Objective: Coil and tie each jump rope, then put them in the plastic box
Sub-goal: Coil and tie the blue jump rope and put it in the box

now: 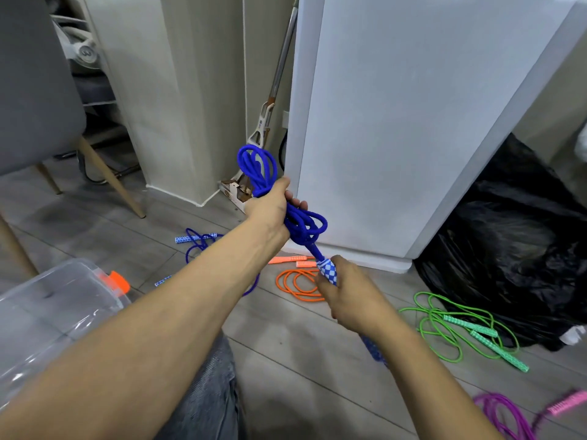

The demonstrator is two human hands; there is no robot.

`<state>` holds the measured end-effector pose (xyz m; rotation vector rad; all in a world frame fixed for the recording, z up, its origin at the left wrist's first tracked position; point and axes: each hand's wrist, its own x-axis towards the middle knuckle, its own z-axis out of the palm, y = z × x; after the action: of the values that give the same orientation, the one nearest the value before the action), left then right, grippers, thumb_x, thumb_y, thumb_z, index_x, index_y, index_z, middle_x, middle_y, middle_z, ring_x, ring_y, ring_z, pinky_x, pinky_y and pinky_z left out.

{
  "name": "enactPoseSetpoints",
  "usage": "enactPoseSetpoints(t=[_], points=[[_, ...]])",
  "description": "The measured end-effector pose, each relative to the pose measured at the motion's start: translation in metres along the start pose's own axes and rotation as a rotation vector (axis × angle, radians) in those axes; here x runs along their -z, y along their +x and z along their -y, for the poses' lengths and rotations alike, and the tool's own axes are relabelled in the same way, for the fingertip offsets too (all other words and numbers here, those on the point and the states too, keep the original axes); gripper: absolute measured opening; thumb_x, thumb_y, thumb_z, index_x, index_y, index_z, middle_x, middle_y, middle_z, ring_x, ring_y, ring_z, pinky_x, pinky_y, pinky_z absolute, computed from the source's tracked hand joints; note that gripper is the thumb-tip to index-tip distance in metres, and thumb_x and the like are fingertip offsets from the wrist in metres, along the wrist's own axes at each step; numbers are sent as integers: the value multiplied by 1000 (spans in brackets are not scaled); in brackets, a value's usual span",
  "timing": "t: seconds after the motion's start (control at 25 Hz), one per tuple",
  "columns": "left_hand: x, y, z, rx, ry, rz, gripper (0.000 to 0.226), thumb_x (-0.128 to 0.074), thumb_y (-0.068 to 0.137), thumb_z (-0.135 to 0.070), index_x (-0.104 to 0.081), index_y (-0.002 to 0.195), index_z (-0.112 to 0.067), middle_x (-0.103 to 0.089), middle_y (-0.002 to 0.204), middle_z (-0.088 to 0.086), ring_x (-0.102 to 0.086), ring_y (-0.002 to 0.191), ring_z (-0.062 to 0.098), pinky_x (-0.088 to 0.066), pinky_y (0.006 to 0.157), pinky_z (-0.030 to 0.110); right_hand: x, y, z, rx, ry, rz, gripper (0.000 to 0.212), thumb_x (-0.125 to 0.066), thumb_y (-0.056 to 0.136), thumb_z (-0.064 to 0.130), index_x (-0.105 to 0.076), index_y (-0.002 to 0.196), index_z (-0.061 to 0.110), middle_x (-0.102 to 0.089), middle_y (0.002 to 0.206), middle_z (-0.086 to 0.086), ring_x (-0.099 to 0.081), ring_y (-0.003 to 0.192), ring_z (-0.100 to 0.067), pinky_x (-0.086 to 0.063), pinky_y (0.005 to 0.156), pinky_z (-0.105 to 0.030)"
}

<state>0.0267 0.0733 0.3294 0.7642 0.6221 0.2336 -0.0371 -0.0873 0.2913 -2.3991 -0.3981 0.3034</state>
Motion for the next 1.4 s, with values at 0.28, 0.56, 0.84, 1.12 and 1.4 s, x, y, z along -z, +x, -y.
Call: enactPoseSetpoints(t=[0.28,0.56,0.84,1.12,1.4], points=[[22,39,4,-32,78,-257,12,-66,86,-5,-55,81,-7,-50,52,4,-47,32,16,-52,45,30,8,-15,4,35,-401,57,21,-44,101,40,-47,97,20,-62,99,-7,-58,87,-33,-49,72,-40],[38,55,5,-147,296,-69,21,-73,83,-12,-53,89,-6,-47,48,2,-44,37,16,-43,47,25,35,-11,-27,-121,-531,162,20,-51,93,43,-55,104,27,-65,115,-5,-60,104,-29,-47,77,-33],[25,39,15,-44,545,183,15,-49,84,-12,-52,98,-6,-54,68,9,-48,54,19,-42,53,28,57,-16,-34,-249,-746,52,33,-62,84,40,-61,115,25,-63,118,-3,-62,108,-26,-44,77,-31],[18,8,25,-283,1102,594,41,-62,92,-14,-49,130,-25,-69,114,10,-67,100,30,-54,95,48,49,-1,-24,42,-751,-383,20,-62,87,21,-64,107,25,-57,101,0,-53,102,-26,-32,65,-33],[7,-29,20,-428,1330,828,52,-69,83,-37,-46,130,-33,-67,112,-7,-66,96,13,-55,88,36,36,11,-21,172,-640,-718,48,-77,55,-6,-55,95,9,-59,85,-9,-54,76,-31,-37,56,-36]])
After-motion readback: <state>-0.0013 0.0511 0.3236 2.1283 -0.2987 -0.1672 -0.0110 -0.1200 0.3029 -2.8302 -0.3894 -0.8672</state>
